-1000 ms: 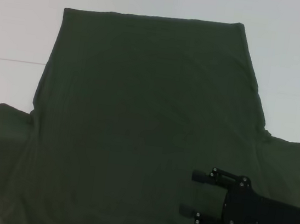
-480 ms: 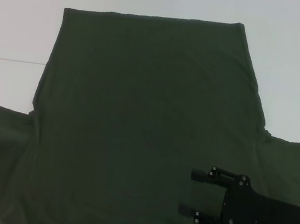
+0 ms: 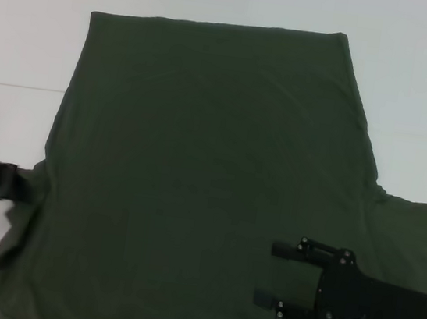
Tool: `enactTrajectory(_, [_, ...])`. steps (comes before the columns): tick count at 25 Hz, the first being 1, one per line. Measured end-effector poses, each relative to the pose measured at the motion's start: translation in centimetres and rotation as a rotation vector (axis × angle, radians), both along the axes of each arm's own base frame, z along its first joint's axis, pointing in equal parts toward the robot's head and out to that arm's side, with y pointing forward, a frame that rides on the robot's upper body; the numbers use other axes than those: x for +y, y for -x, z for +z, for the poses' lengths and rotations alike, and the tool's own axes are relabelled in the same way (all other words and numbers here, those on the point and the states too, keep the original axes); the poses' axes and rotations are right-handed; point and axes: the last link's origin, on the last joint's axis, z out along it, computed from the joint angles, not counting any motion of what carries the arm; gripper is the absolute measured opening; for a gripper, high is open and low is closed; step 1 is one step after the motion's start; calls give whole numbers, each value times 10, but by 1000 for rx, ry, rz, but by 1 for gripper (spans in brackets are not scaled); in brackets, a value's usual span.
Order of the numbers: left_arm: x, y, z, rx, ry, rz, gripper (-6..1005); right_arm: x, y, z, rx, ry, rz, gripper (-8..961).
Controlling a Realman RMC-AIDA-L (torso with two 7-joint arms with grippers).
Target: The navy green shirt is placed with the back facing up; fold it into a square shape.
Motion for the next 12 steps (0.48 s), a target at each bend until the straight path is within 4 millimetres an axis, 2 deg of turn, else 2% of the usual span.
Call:
enactTrajectory(6, [-1,-17,-31,-47,32,-28,104,-2,-1,0,5,3,0,749])
enactTrajectory(12, [-1,-24,-41,-72,35,-41,113,-1,1,0,5,3,5,749])
